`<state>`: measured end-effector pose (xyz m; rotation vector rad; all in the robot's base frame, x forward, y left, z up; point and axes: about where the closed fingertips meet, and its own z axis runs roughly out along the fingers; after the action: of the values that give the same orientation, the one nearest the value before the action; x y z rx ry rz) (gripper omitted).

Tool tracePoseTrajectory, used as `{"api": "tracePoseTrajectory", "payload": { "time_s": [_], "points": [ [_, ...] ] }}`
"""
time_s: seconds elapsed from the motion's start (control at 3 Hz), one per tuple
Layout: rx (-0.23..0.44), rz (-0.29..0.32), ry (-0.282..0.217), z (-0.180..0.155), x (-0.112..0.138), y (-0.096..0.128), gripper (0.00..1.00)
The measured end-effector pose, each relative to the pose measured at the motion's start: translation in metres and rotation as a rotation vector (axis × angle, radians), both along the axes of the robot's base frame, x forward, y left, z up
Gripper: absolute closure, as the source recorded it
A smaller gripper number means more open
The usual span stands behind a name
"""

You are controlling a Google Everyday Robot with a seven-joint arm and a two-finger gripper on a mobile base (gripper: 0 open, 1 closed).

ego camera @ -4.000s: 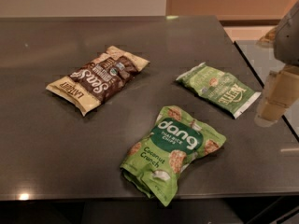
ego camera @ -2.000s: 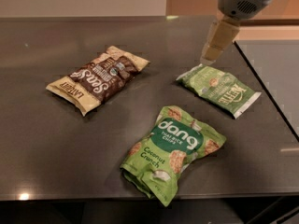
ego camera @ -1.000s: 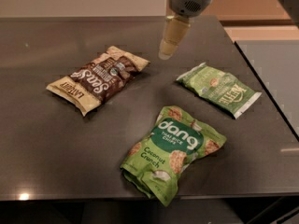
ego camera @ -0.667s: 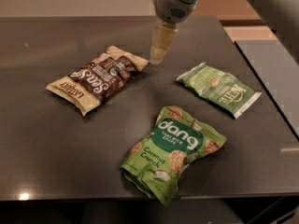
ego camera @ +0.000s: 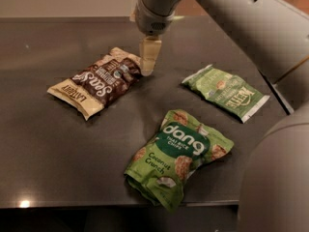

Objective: Move brown chip bag near green rice chip bag

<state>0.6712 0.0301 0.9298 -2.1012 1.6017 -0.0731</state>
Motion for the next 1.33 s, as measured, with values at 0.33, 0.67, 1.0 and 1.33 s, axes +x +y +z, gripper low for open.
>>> {"api": "tracePoseTrajectory", "payload": {
  "time_s": [0.33,0.67,1.0,1.33],
  "points": [
    [-0.049,0.027,0.044,-0.022,0.015,0.014,0.0],
    [-0.085,0.036,0.093,-0.041,0.027,0.024,0.0],
    [-0.109,0.046,0.116,-0.049,0.031,0.035,0.0],
    [-0.123,0.054,0.127,-0.053,0.03,0.044,0.0]
  ]
}}
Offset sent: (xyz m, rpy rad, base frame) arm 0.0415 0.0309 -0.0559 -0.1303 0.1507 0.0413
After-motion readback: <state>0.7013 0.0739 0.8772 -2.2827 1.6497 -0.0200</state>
